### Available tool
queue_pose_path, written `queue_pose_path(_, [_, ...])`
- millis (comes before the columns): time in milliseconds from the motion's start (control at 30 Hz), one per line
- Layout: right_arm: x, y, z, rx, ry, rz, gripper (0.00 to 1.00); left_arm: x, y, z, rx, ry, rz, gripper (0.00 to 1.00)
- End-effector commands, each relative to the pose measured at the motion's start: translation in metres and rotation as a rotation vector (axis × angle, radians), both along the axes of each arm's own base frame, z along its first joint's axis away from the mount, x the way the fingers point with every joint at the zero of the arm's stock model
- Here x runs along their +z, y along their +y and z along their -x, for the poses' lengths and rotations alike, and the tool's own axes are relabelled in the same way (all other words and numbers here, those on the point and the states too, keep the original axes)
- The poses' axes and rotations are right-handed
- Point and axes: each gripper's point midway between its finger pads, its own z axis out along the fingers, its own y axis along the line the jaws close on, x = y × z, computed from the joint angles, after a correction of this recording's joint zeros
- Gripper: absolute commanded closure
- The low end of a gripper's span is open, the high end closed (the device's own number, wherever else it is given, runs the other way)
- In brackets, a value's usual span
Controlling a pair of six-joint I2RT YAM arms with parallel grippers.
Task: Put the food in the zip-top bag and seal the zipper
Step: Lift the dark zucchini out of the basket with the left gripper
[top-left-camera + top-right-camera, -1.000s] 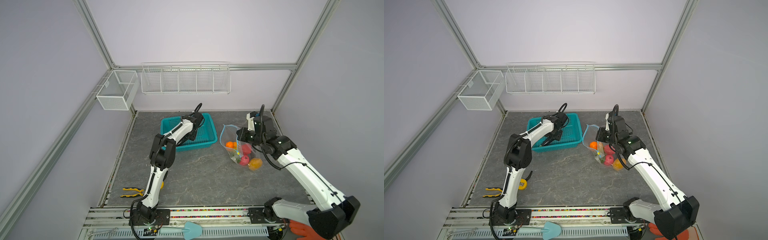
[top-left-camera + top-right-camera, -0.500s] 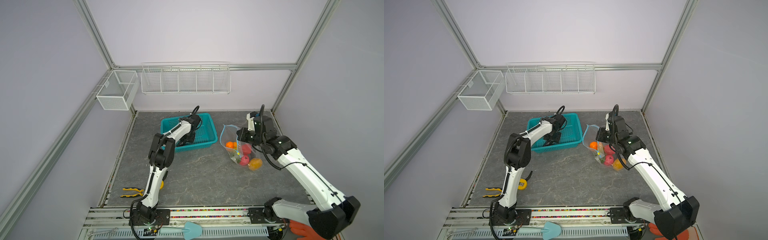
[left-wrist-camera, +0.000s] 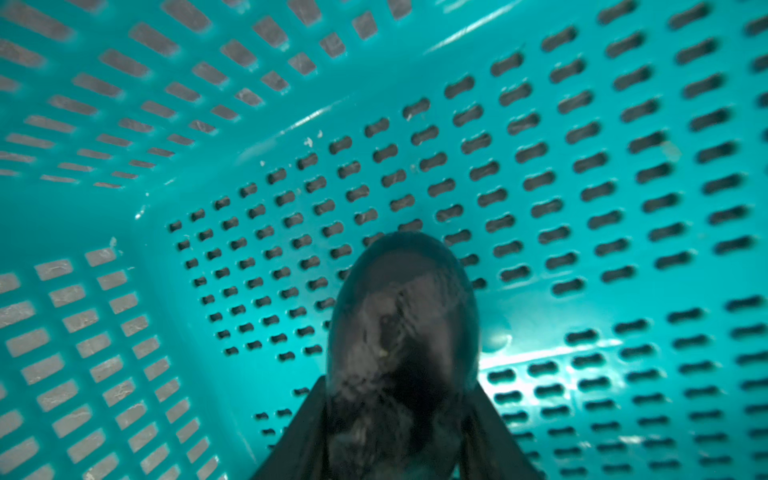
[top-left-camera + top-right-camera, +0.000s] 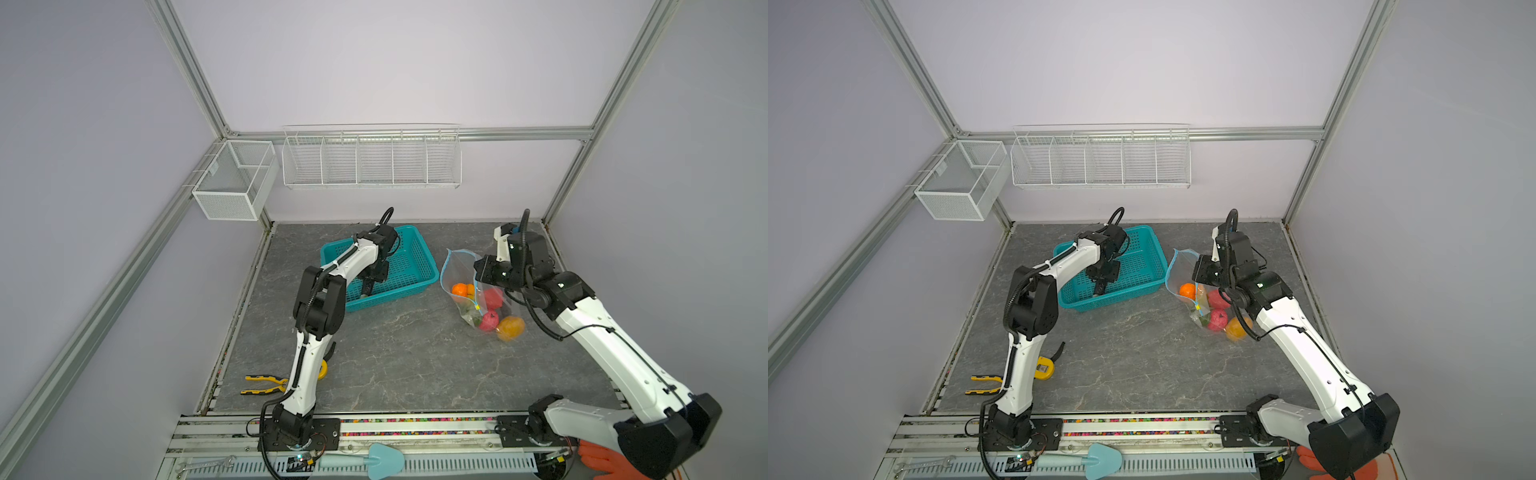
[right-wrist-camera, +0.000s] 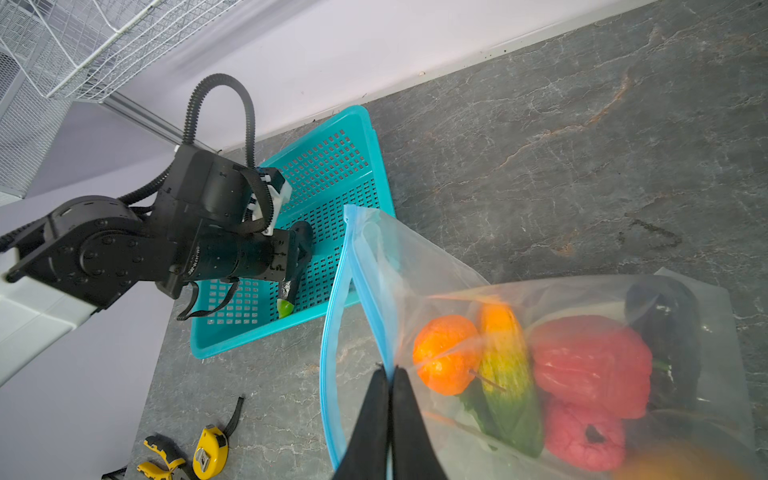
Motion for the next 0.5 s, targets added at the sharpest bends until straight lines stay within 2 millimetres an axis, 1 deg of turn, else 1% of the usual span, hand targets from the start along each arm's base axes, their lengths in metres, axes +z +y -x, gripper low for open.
queue_pose_path(0, [0.016,-0.002,0.001,-0.005,-0.039,-0.008,0.93,0.036,-0.008,-0.004,0.034,-0.076,0.081,0.74])
queue_pose_path(67, [0.016,-0.002,0.002,-0.004,-0.039,-0.007,0.93,0.045,-0.01,-0.008,0.047,-0.111,0.103,0.77])
queue_pose_path(233, [0.017,0.0,0.001,0.0,-0.042,-0.012,0.93,0.072,-0.015,-0.013,0.063,-0.173,0.159,0.78])
queue_pose_path(400, [0.016,0.0,0.0,-0.003,-0.039,-0.014,0.93,0.112,-0.02,-0.011,0.113,-0.252,0.252,0.79])
queue_pose_path(467, [0.015,0.001,-0.001,-0.005,-0.036,-0.017,0.93,0.131,-0.023,-0.008,0.142,-0.302,0.295,0.79])
